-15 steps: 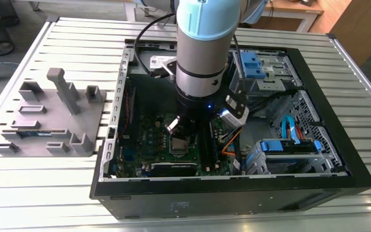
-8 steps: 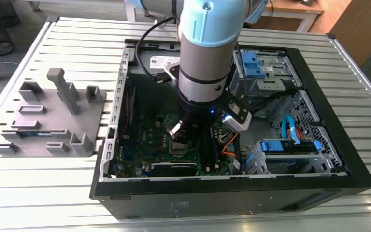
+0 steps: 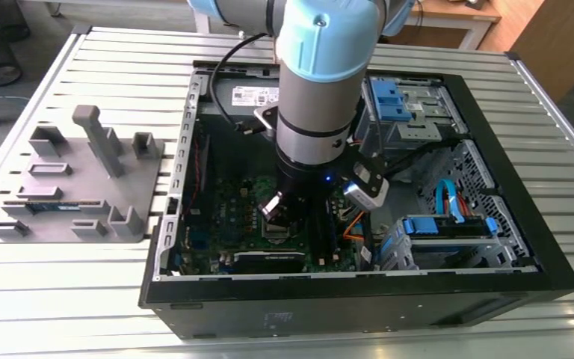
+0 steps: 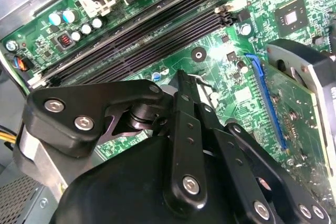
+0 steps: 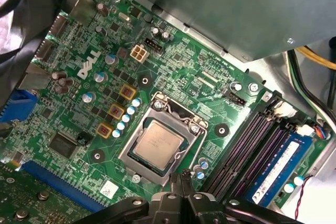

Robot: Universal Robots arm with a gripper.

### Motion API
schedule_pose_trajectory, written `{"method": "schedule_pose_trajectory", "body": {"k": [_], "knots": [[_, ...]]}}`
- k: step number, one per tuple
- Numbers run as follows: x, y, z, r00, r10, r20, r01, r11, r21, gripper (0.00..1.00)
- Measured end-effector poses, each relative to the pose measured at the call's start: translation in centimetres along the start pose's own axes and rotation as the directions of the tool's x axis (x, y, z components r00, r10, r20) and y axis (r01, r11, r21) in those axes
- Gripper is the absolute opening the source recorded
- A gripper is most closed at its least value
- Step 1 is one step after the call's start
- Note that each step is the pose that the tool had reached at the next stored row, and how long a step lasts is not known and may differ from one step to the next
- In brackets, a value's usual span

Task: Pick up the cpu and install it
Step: 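Install the first cpu locking lever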

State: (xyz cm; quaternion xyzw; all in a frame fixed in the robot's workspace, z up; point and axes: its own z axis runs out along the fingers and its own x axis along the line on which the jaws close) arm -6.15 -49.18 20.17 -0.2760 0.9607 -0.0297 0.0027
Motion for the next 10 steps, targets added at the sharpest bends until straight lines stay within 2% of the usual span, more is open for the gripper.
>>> {"method": "schedule_pose_trajectory", "body": {"k": [10], "knots": [[0.2,-0.3,0.67,1.0,0.0,0.0003,0.0,1.0,0.0001,0.11]]}}
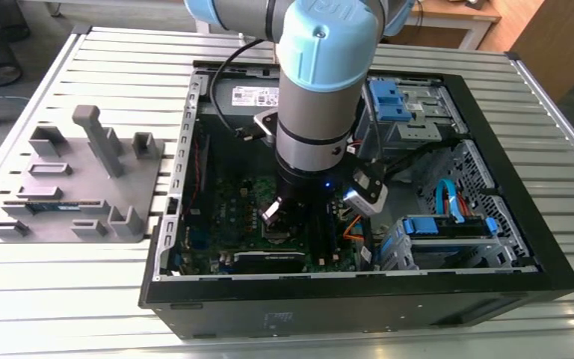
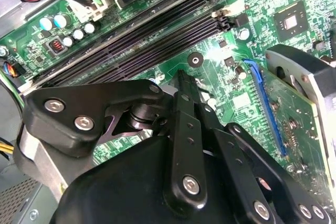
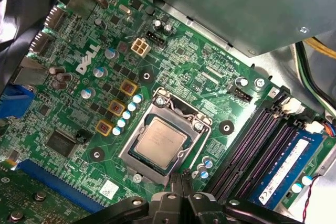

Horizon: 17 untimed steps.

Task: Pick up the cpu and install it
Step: 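Install the first cpu locking lever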

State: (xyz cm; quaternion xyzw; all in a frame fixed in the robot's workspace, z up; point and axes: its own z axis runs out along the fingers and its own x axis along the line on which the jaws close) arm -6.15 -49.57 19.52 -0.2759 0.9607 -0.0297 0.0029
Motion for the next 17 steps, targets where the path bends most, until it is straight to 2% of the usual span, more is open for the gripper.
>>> {"method": "schedule_pose_trajectory", "body": {"k": [7,17], "knots": [[0.04,-0.06,0.36,1.0,0.0,0.0009,0.0,1.0,0.0017,0.11],[0.05,-0.04,0.64,1.0,0.0,-0.0016,0.0,1.0,0.006,0.11]]}}
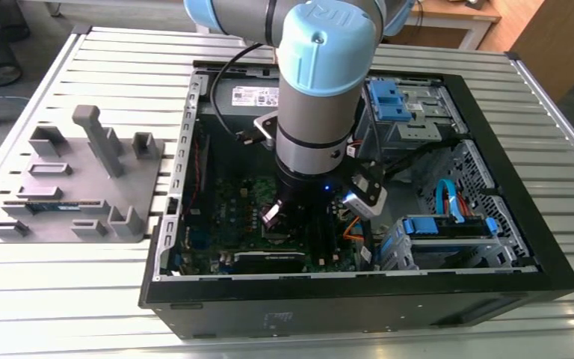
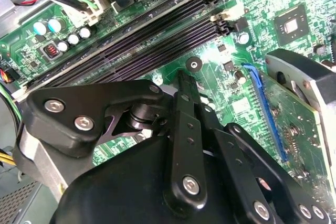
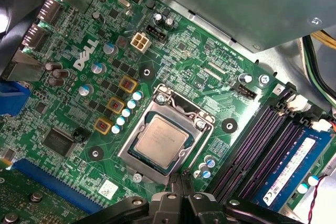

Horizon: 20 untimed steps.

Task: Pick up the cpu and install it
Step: 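Install the first cpu locking lever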

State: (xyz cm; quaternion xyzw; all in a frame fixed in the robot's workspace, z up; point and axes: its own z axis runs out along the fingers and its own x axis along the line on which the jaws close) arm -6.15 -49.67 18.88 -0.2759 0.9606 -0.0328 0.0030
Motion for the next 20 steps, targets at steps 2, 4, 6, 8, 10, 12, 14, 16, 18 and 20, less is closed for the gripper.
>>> {"method": "schedule_pose_trajectory", "body": {"k": [2,4,6,8,10,12,14,16,18,20], "knots": [[0.0,0.0,0.02,1.0,0.0,0.0002,0.0,1.0,-0.0002,0.11],[0.0,0.01,0.03,1.0,0.0,0.0004,0.0,1.0,-0.0004,0.11],[-0.01,0.0,-0.07,1.0,0.0,0.0008,0.0,1.0,-0.0007,0.11],[-0.01,0.0,-0.34,1.0,0.0,0.0017,0.0,1.0,-0.0016,0.11],[0.0,-0.03,-0.7,1.0,0.0,0.0006,0.0,1.0,-0.0006,0.11],[0.0,-0.04,-0.78,1.0,0.0,0.0008,0.0,1.0,-0.0007,0.11],[0.08,0.0,-0.79,1.0,0.0,0.0021,0.0,1.0,0.0003,0.11],[0.19,0.07,-0.81,1.0,0.0,0.0046,0.0,1.0,0.0022,0.11],[0.3,0.14,-0.81,1.0,0.001,0.0078,-0.001,1.0,0.0043,0.11],[0.37,0.19,-0.79,0.9999,0.001,0.0109,-0.001,1.0,0.006,0.11]]}}
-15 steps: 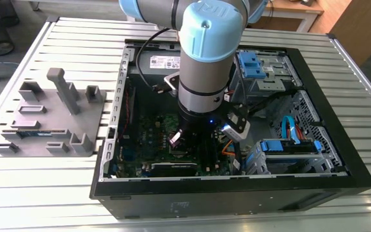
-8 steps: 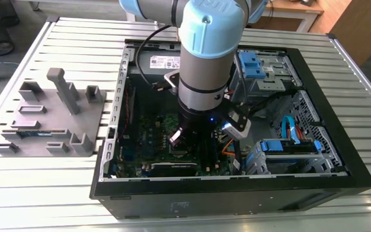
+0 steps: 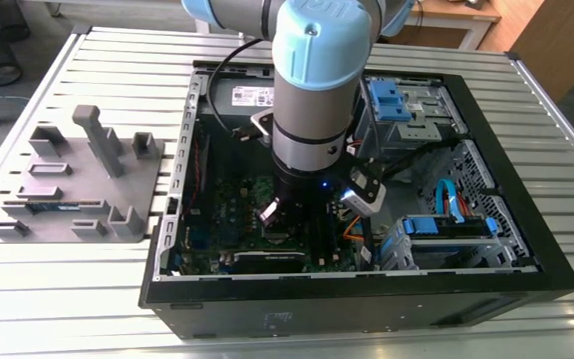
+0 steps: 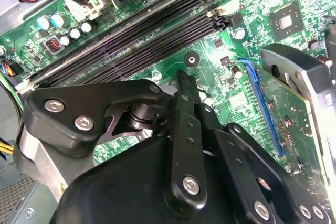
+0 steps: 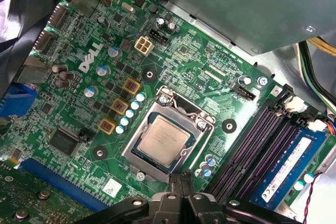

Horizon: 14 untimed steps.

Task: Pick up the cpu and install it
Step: 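Install the first cpu locking lever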

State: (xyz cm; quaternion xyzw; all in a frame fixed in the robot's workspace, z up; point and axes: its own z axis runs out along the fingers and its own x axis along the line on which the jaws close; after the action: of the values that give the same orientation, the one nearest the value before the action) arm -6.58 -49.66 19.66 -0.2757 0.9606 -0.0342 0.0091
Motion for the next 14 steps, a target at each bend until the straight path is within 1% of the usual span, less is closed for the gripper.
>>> {"method": "schedule_pose_trajectory", "body": {"k": [4,6,10,14], "knots": [[0.08,0.05,0.06,1.0,0.001,0.0045,-0.001,1.0,0.0029,0.11],[0.08,0.05,0.11,1.0,0.006,0.0044,-0.006,1.0,0.0031,0.11],[0.09,0.06,0.16,0.999,0.044,0.0018,-0.044,0.999,0.0033,0.11],[0.2,0.14,0.18,0.9985,0.055,0.0022,-0.055,0.9985,0.0038,0.11]]}}
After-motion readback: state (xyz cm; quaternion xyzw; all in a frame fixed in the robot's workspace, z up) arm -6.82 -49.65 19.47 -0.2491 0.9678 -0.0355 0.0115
